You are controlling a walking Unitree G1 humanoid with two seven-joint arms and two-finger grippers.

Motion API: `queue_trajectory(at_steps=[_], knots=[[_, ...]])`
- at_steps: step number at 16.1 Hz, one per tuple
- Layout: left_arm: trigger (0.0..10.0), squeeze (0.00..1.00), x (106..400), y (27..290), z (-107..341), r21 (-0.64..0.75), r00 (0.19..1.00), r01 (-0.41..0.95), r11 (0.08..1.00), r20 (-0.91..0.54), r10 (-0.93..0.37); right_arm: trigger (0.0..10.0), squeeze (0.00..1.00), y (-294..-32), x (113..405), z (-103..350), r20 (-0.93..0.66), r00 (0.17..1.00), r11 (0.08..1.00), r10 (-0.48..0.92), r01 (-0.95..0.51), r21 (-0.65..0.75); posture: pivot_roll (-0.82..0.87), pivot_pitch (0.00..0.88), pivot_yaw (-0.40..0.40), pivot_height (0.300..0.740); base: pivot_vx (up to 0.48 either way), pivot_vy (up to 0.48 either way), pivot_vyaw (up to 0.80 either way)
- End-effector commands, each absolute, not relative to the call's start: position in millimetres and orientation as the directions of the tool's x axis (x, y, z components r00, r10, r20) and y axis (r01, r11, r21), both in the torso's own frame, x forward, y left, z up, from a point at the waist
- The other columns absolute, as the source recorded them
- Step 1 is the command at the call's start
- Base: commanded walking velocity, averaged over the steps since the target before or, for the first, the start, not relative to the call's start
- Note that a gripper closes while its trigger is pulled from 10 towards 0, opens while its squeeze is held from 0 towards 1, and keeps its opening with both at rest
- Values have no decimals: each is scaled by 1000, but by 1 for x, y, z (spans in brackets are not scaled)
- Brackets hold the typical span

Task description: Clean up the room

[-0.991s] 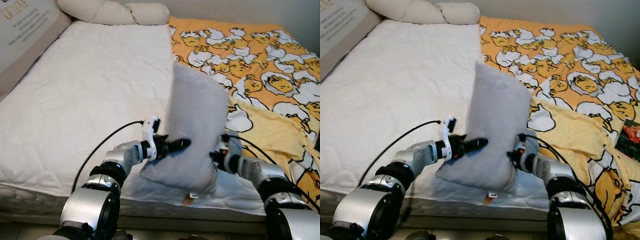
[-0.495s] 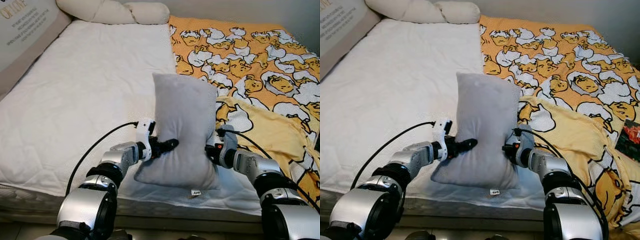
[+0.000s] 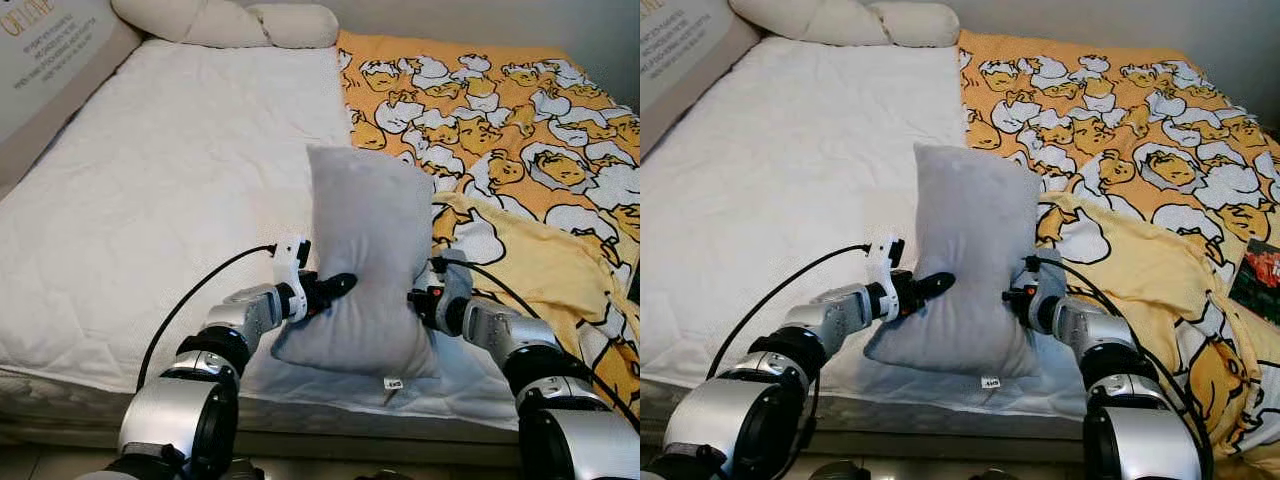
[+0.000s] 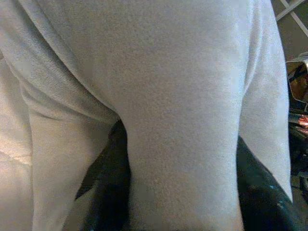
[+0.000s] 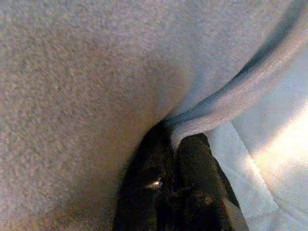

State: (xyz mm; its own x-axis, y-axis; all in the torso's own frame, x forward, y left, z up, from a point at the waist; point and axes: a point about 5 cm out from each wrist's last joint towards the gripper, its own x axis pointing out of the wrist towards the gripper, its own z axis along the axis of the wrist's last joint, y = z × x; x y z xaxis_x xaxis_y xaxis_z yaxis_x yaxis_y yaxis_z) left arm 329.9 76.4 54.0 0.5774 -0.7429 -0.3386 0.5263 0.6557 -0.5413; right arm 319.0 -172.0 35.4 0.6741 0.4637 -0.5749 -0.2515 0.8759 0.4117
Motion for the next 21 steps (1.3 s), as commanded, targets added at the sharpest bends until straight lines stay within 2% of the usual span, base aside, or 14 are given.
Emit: queue_trajectory(at_steps=[1,8,9,10,14,15,19,21], knots=[[0,0,325,60,53,-543,525,565,622,-345,-778,10000,0,-163,328,48,-512,712,863,480,-278,422,-63,0,-77,740,0,0,0],[0,0,334,62,65,-505,540,582,637,-346,-767,10000,0,-156,320,52,-392,759,803,520,-278,527,-49,0,-60,740,0,0,0],[0,0,335,64,66,-506,550,577,641,-339,-763,10000,604,-155,319,52,-381,764,800,521,-280,531,-47,0,-57,740,0,0,0],[0,0,339,70,69,-494,577,565,661,-336,-744,10000,1000,-156,319,53,-384,775,817,502,-279,505,-44,0,-54,740,0,0,0],[0,0,355,95,87,-414,677,541,732,-301,-671,10000,1000,-167,318,59,-354,826,860,439,-273,430,-39,0,-47,740,0,0,0],[0,0,359,102,93,-396,694,539,743,-291,-658,10000,1000,-170,317,64,-304,845,851,440,-285,442,-37,0,-44,740,0,0,0],[0,0,366,134,105,-202,736,567,798,-312,-601,10000,1000,-173,305,82,-179,853,824,490,-386,415,-26,0,-31,740,0,0,0],[0,0,367,144,110,-130,758,569,812,-302,-579,10000,1000,-175,301,86,-156,868,828,471,-374,417,-19,0,-31,740,0,0,0]])
